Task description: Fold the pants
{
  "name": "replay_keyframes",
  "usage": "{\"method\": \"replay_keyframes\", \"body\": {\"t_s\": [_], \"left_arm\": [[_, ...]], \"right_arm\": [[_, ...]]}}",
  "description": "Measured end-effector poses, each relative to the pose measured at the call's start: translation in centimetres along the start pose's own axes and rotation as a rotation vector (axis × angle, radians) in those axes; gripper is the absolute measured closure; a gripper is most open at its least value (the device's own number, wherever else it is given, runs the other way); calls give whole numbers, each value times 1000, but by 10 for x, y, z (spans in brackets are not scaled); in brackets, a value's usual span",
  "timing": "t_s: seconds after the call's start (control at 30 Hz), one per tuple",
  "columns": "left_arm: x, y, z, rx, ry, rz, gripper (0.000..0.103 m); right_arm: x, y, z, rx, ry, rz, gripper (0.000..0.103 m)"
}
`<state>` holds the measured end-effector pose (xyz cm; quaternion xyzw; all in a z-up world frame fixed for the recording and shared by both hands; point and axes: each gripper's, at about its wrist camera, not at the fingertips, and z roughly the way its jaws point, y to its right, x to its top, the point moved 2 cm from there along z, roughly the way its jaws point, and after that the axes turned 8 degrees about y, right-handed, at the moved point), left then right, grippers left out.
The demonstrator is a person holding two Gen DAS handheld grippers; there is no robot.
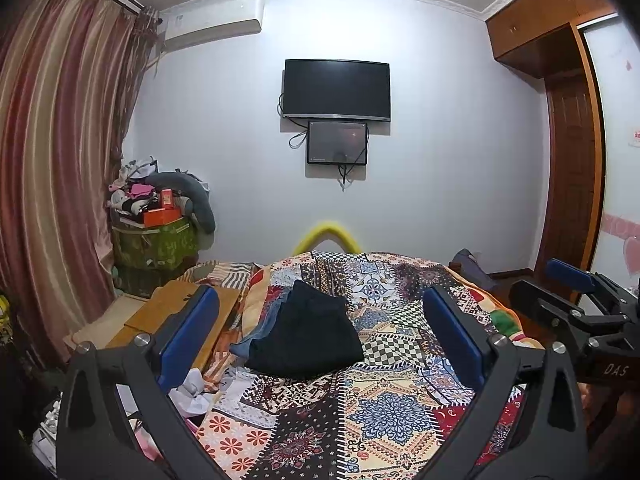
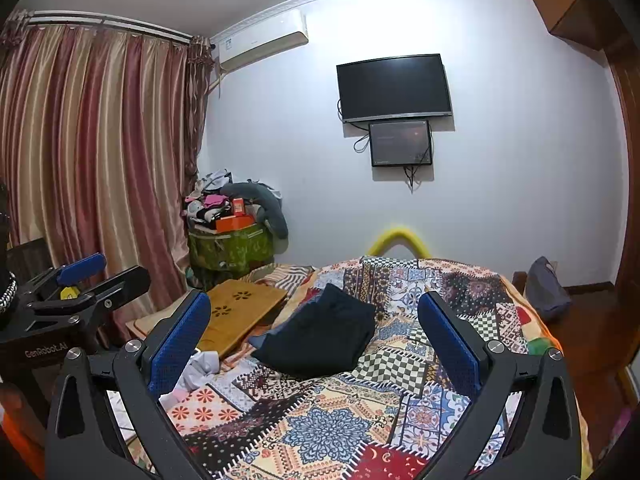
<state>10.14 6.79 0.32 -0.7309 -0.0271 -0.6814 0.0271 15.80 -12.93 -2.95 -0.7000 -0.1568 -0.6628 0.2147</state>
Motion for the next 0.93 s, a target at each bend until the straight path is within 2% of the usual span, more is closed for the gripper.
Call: {"method": "replay_keyframes", "body": {"t_s": [0.93], "left_arm": [[1,-3,-3,-38,-10,-9,0]], "right_arm": [[0,-2,-2,-5,3,9,0]]}}
